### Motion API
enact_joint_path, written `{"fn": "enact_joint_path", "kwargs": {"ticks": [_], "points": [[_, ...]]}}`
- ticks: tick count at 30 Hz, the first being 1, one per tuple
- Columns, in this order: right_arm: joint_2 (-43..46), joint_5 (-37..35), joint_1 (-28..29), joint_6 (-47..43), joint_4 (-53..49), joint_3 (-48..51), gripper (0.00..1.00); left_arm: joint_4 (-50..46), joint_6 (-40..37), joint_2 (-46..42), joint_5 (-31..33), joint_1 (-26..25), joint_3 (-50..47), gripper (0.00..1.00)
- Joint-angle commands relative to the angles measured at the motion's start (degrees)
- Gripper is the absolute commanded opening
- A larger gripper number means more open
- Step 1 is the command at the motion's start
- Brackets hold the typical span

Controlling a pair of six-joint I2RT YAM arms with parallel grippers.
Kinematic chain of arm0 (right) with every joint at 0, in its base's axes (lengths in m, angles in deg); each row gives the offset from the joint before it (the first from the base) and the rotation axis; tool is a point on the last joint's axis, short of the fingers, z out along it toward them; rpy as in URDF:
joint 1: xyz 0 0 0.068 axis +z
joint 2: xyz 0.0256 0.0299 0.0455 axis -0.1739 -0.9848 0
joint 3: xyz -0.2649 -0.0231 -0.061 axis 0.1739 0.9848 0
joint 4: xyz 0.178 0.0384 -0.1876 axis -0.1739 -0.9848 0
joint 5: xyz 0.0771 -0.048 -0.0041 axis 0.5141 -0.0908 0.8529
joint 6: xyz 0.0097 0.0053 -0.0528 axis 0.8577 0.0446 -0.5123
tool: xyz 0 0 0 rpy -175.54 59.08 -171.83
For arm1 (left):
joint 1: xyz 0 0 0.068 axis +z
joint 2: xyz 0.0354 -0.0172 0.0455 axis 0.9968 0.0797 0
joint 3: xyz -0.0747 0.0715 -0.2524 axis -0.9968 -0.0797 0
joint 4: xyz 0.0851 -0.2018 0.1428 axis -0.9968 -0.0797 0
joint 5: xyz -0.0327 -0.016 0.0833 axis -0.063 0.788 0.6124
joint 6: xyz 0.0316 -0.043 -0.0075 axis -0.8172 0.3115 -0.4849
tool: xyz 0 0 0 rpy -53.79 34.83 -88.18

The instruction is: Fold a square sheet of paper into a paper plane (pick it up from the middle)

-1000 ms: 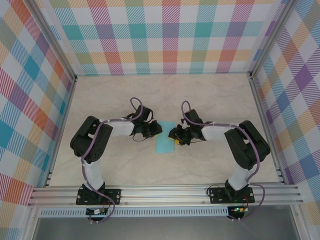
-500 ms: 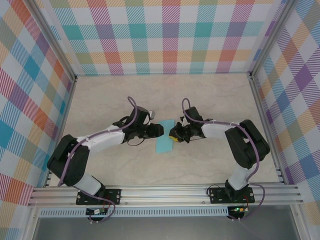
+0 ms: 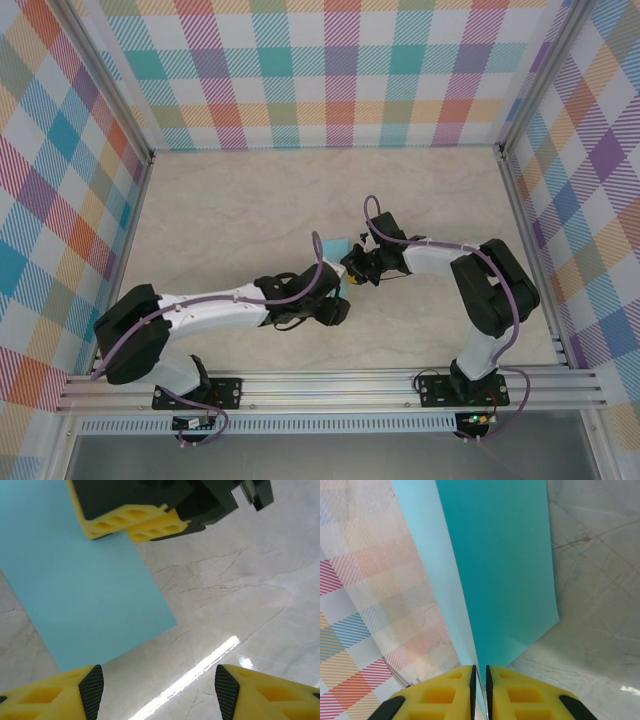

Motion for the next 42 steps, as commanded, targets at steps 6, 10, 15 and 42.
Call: {"fn": "enact_joint_path", "kwargs": {"ticks": [6, 10, 15, 42], "points": [[-0.1, 1.5, -0.4, 0.2, -0.8, -1.3, 0.17, -7.0, -4.7, 10.1, 18.4, -6.2, 8.1, 0.61], [0.1, 1.5, -0.4, 0.0, -1.1, -1.3, 0.17, -6.5, -4.8, 11.3, 20.1, -6.6, 8.6, 0.56], [0.0, 1.6, -0.4, -0.4, -1.6, -1.4, 0.18, -5.6, -4.4, 10.3, 22.4, -6.7, 8.1, 0.39], [5.4, -4.3, -2.6, -9.2, -13.5, -7.4, 0.26, 2.3, -3.8, 0.2, 0.5, 3.1, -1.1, 0.0]]}}
